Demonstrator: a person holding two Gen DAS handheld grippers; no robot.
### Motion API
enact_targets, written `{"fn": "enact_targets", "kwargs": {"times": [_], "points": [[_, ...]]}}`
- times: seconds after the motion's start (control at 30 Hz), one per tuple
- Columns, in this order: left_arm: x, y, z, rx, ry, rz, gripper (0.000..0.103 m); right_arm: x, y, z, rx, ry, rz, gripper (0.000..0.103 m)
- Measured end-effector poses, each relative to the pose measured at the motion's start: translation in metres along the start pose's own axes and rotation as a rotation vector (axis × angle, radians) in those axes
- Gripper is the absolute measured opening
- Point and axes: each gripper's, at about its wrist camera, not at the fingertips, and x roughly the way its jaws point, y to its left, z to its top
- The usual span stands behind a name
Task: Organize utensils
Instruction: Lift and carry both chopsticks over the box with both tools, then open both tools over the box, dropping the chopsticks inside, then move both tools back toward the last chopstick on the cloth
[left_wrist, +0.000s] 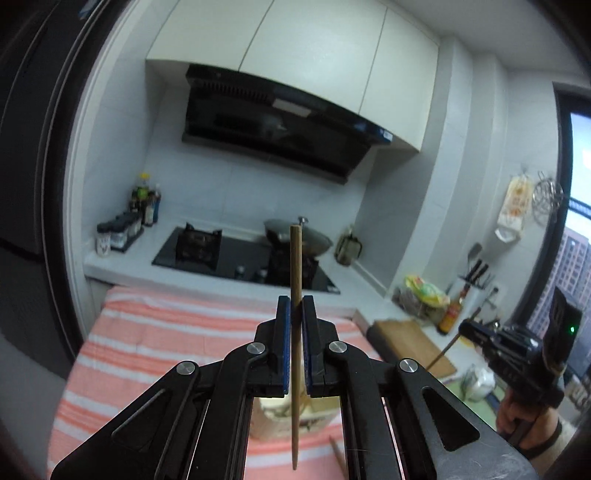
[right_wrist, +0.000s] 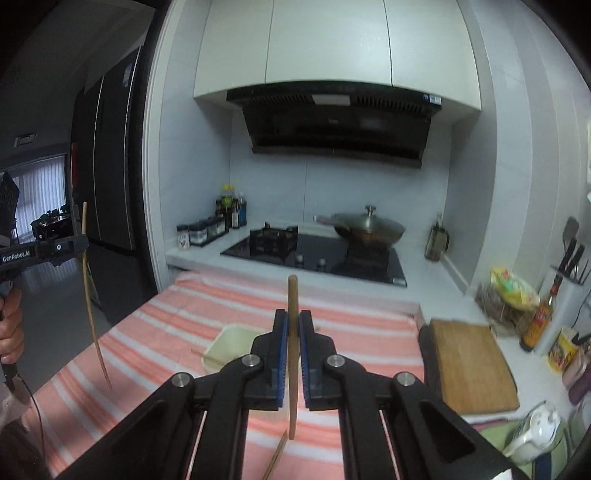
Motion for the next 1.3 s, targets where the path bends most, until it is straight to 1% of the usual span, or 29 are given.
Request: {"fn": "enact_targets", "kwargs": {"times": [0.07, 0.13, 0.2, 0.27, 0.33, 0.43, 0.53, 0.6, 0.63, 0.67, 0.7, 0.73, 0.77, 0.8, 0.83, 0.87, 0.93, 0.97, 1.03, 1.07, 1.13, 1.2, 1.27, 1.3], "points": [[0.021, -0.007, 0.016, 0.004, -0.055, 0.038, 0.004, 0.016, 0.004, 0.02, -0.012, -0.044, -0.006, 0.006], [0.046, -0.014, 0.021, 0.016, -0.087, 0.074, 0.004, 0.033, 0.005, 0.03, 0.008, -0.065, 0.007, 0.006], [0.073, -0.018, 0.014, 0.019, -0.083, 0.092, 0.004, 0.052, 0.004, 0.03, 0.048, -0.078, 0.038, 0.006], [0.103, -0.018, 0.0, 0.009, -0.056, 0.1, 0.004, 0.071, 0.005, 0.022, 0.073, -0.075, 0.052, 0.006], [0.132, -0.016, -0.019, -0.001, -0.004, 0.106, 0.004, 0.093, 0.008, 0.01, 0.076, -0.044, 0.066, 0.006], [0.174, -0.011, -0.052, -0.008, 0.111, 0.118, 0.004, 0.131, 0.015, -0.015, 0.061, 0.052, 0.074, 0.006], [0.205, -0.006, -0.086, 0.007, 0.233, 0.133, 0.004, 0.166, 0.019, -0.039, 0.09, 0.168, 0.09, 0.006], [0.221, -0.002, -0.104, -0.007, 0.338, 0.121, 0.004, 0.188, 0.015, -0.051, 0.139, 0.265, 0.118, 0.007], [0.226, 0.001, -0.111, -0.022, 0.395, 0.117, 0.009, 0.197, 0.012, -0.059, 0.173, 0.317, 0.132, 0.008], [0.227, 0.002, -0.117, -0.026, 0.441, 0.115, 0.022, 0.204, 0.006, -0.064, 0.22, 0.359, 0.152, 0.009], [0.223, 0.003, -0.12, -0.022, 0.472, 0.117, 0.03, 0.205, 0.001, -0.068, 0.267, 0.379, 0.165, 0.014], [0.213, 0.004, -0.123, -0.01, 0.478, 0.11, 0.044, 0.201, -0.006, -0.07, 0.309, 0.38, 0.162, 0.02], [0.198, 0.002, -0.126, 0.01, 0.474, 0.097, 0.057, 0.192, -0.011, -0.073, 0.337, 0.365, 0.158, 0.033], [0.182, 0.002, -0.13, 0.038, 0.474, 0.084, 0.063, 0.18, -0.016, -0.075, 0.351, 0.341, 0.158, 0.04], [0.165, 0.001, -0.137, 0.069, 0.48, 0.073, 0.072, 0.166, -0.021, -0.077, 0.347, 0.322, 0.157, 0.041], [0.151, 0.001, -0.147, 0.094, 0.492, 0.065, 0.078, 0.154, -0.022, -0.084, 0.331, 0.317, 0.153, 0.043], [0.121, 0.003, -0.175, 0.125, 0.538, 0.045, 0.084, 0.128, -0.025, -0.104, 0.286, 0.333, 0.132, 0.048], [0.106, 0.005, -0.191, 0.127, 0.566, 0.035, 0.086, 0.117, -0.026, -0.12, 0.259, 0.354, 0.116, 0.052], [0.08, 0.008, -0.232, 0.119, 0.615, 0.029, 0.086, 0.09, -0.023, -0.162, 0.205, 0.399, 0.074, 0.052], [0.068, 0.009, -0.253, 0.11, 0.627, 0.035, 0.086, 0.078, -0.022, -0.185, 0.183, 0.424, 0.049, 0.052], [0.051, 0.01, -0.29, 0.089, 0.636, 0.056, 0.086, 0.053, -0.016, -0.237, 0.159, 0.484, -0.003, 0.052], [0.042, 0.009, -0.319, 0.074, 0.635, 0.079, 0.086, 0.032, -0.012, -0.279, 0.165, 0.525, -0.043, 0.052], [0.04, 0.004, -0.337, 0.101, 0.608, 0.111, 0.086, 0.016, -0.008, -0.312, 0.159, 0.558, -0.085, 0.052], [0.041, 0.001, -0.343, 0.121, 0.594, 0.126, 0.086, 0.011, -0.007, -0.323, 0.157, 0.568, -0.104, 0.052]]}}
